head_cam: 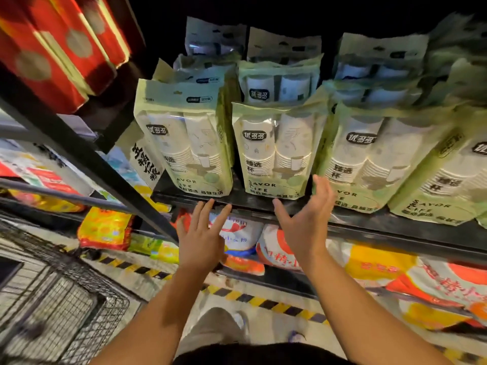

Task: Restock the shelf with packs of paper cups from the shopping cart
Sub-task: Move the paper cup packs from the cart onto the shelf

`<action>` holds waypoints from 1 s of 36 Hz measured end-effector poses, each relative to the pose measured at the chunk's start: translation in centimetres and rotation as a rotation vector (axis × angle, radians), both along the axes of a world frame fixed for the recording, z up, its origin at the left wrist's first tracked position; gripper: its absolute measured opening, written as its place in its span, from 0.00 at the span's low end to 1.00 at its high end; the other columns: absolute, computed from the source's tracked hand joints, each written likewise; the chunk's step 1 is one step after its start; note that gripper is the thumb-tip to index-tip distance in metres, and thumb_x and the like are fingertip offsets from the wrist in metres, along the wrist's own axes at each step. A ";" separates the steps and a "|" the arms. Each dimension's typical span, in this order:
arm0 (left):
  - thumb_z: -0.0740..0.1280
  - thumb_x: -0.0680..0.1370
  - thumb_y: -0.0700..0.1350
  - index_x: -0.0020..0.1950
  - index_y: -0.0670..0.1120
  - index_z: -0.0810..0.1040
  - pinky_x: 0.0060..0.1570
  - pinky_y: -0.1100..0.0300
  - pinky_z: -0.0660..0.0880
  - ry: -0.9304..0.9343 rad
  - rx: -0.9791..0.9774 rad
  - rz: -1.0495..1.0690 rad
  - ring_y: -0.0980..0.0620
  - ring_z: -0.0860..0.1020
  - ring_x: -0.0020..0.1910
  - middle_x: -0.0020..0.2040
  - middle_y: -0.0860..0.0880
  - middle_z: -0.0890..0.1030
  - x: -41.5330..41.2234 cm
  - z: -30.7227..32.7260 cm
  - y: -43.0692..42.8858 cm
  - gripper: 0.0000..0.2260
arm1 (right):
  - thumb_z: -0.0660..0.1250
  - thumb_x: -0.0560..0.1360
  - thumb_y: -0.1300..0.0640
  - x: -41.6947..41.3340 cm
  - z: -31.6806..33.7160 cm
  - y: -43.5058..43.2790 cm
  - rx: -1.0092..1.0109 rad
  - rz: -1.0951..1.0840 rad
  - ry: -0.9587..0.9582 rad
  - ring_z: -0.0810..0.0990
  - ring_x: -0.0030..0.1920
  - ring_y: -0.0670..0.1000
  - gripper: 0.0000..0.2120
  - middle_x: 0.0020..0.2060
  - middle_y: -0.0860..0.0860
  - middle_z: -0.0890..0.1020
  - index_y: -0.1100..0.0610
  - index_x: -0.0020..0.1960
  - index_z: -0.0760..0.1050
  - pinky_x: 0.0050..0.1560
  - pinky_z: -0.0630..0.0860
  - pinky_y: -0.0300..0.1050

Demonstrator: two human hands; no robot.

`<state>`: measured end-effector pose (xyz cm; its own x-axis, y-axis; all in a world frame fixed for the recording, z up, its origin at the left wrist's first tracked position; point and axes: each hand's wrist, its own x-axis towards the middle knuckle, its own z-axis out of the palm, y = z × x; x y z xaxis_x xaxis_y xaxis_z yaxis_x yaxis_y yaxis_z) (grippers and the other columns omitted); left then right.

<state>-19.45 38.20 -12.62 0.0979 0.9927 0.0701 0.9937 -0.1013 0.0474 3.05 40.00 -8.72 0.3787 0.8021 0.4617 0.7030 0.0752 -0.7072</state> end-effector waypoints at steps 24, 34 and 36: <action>0.66 0.77 0.53 0.74 0.73 0.30 0.57 0.35 0.70 -0.054 -0.127 -0.103 0.24 0.57 0.74 0.80 0.38 0.54 -8.2 1.1 4.5 0.45 | 0.77 0.68 0.37 -8.5 0.9 2.9 -0.279 -0.374 0.200 0.52 0.79 0.58 0.61 0.80 0.59 0.54 0.60 0.81 0.41 0.80 0.52 0.54; 0.56 0.80 0.65 0.67 0.69 0.19 0.68 0.31 0.61 -0.029 -0.160 -0.193 0.29 0.43 0.79 0.82 0.42 0.42 -8.2 2.9 6.1 0.41 | 0.78 0.65 0.37 -8.3 1.0 2.8 -0.347 -0.397 0.182 0.52 0.79 0.56 0.62 0.80 0.56 0.55 0.56 0.82 0.42 0.79 0.54 0.54; 0.56 0.79 0.66 0.71 0.69 0.22 0.67 0.30 0.62 -0.022 -0.174 -0.202 0.28 0.43 0.78 0.82 0.41 0.42 -8.2 2.9 6.3 0.40 | 0.79 0.64 0.38 -8.3 1.0 2.8 -0.332 -0.397 0.194 0.54 0.79 0.55 0.62 0.79 0.56 0.57 0.57 0.82 0.44 0.78 0.55 0.53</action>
